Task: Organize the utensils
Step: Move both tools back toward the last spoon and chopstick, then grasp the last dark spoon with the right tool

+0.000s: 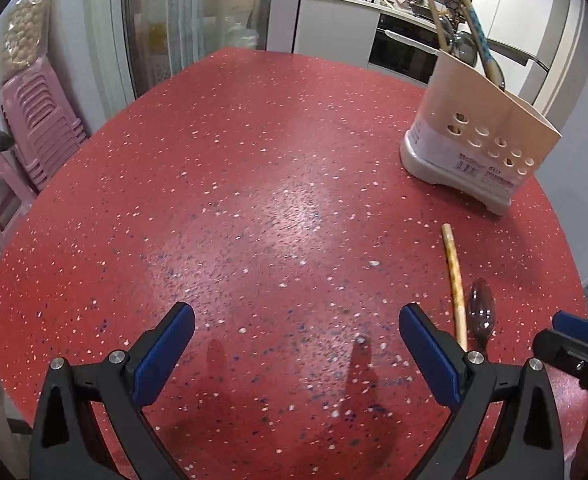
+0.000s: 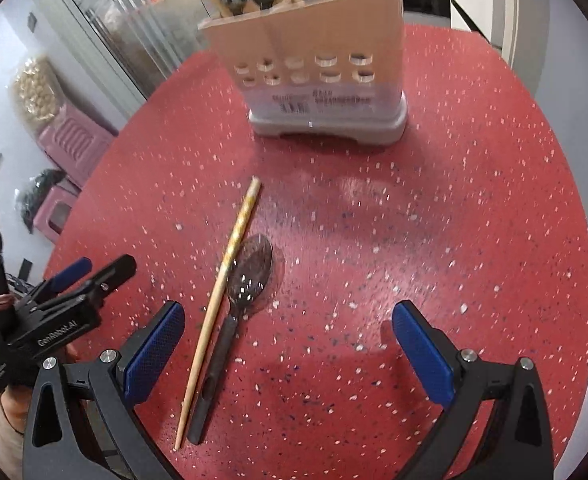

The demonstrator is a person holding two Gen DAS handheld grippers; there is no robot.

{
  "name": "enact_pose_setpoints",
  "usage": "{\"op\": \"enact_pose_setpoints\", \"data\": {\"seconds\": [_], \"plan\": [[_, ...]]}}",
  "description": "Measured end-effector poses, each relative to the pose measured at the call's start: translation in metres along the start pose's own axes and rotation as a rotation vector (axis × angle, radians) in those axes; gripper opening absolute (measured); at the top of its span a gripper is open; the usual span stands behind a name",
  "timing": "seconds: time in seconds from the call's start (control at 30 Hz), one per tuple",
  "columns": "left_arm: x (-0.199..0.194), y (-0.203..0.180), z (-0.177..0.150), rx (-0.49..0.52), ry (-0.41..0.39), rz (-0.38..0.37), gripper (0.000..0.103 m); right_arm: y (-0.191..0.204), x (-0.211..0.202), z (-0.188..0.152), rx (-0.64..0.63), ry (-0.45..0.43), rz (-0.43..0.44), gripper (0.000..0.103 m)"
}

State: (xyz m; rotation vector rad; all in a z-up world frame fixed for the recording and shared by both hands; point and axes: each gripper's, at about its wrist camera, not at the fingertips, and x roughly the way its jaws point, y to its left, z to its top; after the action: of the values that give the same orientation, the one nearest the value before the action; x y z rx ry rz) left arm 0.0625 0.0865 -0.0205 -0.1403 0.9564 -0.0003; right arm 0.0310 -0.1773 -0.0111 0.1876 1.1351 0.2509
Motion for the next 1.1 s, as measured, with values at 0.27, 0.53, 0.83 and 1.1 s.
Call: {"op": "enact_pose_setpoints", "data": {"seconds": [0.27, 0.53, 0.83, 1.1], "plan": [[-0.001, 0.006, -0.006, -0.011, -0.004, 0.007, 0.103, 0.013, 0.020, -0.007, 0.008, 0.088, -0.082, 0.096], [-0.004, 0.010, -0.009, -0.019, -0.009, 0.000, 0.103, 0.036, 0.031, -0.004, -0.045, 0.101, -0.152, 0.074], [-0.007, 0.011, -0.011, -0.007, -0.009, -0.005, 0.103, 0.064, 0.041, -0.006, -0.155, 0.099, -0.234, 0.056], [-0.007, -0.005, -0.007, 0.031, 0.009, -0.021, 0.103, 0.053, 0.030, -0.009, -0.169, 0.073, -0.185, 0.012]]}}
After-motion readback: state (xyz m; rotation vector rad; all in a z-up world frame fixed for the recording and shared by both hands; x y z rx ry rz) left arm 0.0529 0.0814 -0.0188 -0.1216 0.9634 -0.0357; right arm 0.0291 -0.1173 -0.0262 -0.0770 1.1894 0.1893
